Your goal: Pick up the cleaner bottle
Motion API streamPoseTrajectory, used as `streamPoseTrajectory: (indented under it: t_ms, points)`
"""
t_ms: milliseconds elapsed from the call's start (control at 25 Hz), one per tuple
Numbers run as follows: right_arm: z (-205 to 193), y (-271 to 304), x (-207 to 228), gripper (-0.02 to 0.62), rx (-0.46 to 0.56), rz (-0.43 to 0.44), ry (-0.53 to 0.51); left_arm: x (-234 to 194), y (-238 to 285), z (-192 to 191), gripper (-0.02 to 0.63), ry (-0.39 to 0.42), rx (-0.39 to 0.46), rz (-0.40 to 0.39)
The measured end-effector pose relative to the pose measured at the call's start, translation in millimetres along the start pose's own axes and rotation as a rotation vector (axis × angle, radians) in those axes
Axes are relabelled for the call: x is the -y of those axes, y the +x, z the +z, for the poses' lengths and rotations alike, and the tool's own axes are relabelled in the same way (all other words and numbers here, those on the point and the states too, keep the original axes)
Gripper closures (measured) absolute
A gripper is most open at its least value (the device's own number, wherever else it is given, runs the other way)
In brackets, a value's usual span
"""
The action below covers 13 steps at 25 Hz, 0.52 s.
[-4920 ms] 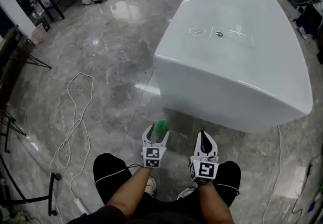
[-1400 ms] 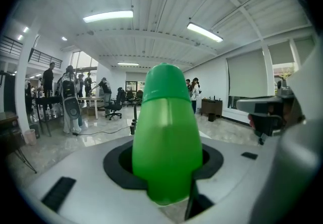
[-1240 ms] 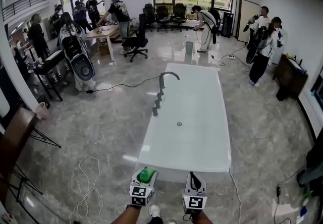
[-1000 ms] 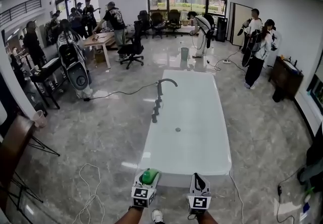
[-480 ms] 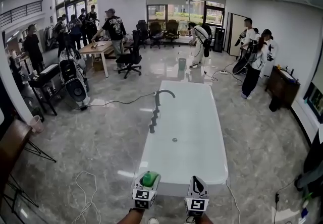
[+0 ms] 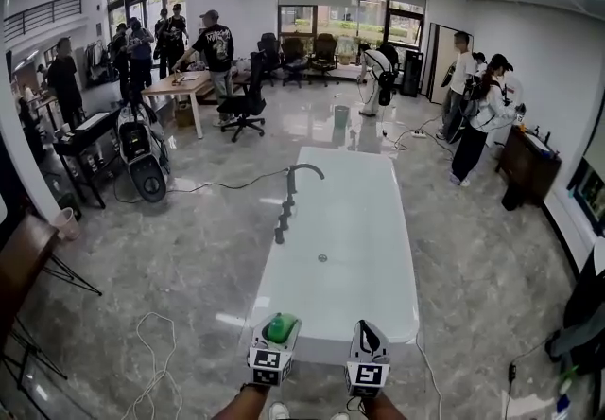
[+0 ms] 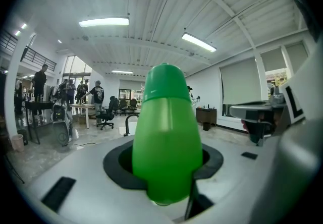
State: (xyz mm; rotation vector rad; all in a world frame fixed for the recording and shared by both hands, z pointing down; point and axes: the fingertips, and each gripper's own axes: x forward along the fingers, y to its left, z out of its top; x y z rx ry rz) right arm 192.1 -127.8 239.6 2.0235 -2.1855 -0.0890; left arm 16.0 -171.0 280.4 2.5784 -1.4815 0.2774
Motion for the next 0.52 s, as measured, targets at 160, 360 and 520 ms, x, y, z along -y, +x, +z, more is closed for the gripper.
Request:
streamPoseTrajectory:
  t_ms: [160, 360, 520]
  points:
    - [4, 1, 4, 0.580, -0.001, 0.007, -0.014, 3, 5, 3, 0.417, 0.000, -0.004, 0.001]
    - [-5, 1, 14, 0.580, -0.008, 0.000, -0.018, 9, 13, -5, 0.417, -0.005, -0.002, 0.012]
    - [1, 1, 29, 0.580, 0.019, -0.009, -0.014, 23, 23, 2, 0.417, 0.007, 0.019, -0.003]
